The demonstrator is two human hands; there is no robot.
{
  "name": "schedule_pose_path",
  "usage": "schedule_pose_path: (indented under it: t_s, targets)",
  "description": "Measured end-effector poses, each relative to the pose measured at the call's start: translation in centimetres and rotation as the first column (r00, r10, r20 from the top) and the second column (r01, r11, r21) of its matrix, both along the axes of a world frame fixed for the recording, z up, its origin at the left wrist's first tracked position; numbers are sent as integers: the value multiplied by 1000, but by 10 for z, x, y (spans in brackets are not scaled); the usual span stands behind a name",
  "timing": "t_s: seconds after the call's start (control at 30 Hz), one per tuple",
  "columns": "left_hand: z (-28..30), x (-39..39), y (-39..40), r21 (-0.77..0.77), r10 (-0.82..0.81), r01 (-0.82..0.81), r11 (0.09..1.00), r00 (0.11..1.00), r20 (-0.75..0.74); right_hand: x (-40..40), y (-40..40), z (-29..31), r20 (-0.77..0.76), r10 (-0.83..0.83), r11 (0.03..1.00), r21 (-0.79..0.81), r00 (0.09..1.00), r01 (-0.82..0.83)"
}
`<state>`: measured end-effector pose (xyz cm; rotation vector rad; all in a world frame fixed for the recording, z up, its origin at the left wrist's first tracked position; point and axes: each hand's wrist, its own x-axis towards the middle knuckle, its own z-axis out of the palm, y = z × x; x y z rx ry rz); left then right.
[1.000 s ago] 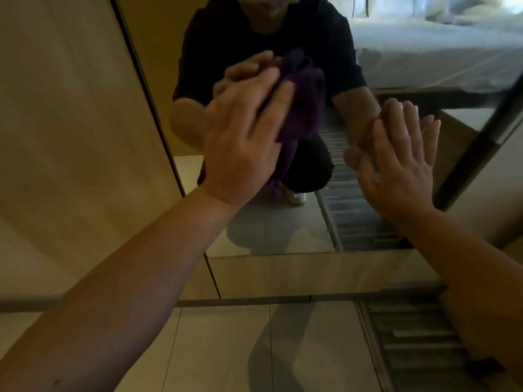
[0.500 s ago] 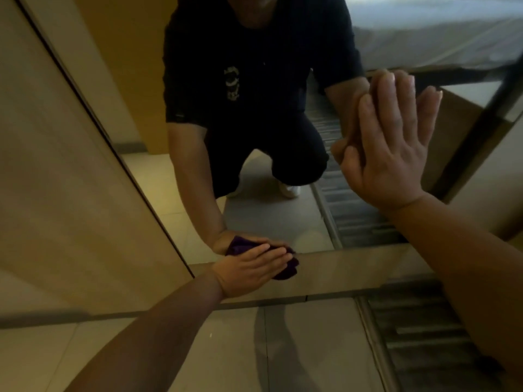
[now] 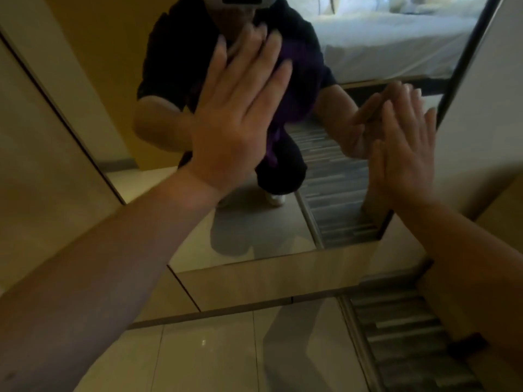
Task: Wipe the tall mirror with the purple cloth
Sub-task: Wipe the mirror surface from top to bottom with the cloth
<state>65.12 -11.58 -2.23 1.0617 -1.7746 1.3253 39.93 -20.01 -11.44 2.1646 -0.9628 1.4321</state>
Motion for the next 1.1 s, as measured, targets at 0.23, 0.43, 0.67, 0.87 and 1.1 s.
schedule_pose_path:
  t_s: [0.23, 0.43, 0.67, 0.87, 1.1]
  targets:
    - [-88, -23, -35, 196, 0, -47, 979, 973, 232, -4, -33, -13, -42, -52, 980, -197, 998, 42]
    - [-239, -21, -15, 359, -88, -85, 930, 894, 439, 3, -49, -17, 3, -70, 952, -298, 998, 67]
    - [-272, -16, -5, 564, -184, -224, 795, 796, 577, 1, -33, -11, -25, -93, 974, -211, 995, 86]
    - [-209, -37, 6, 726, -295, -70, 684, 884, 363, -21, -7, -14, -53, -62, 998, -12, 997, 62]
    - [-27, -77, -39, 118, -191, 191, 974, 982, -14, -46, -3, -35, -13, -146, 962, 229, 989, 145]
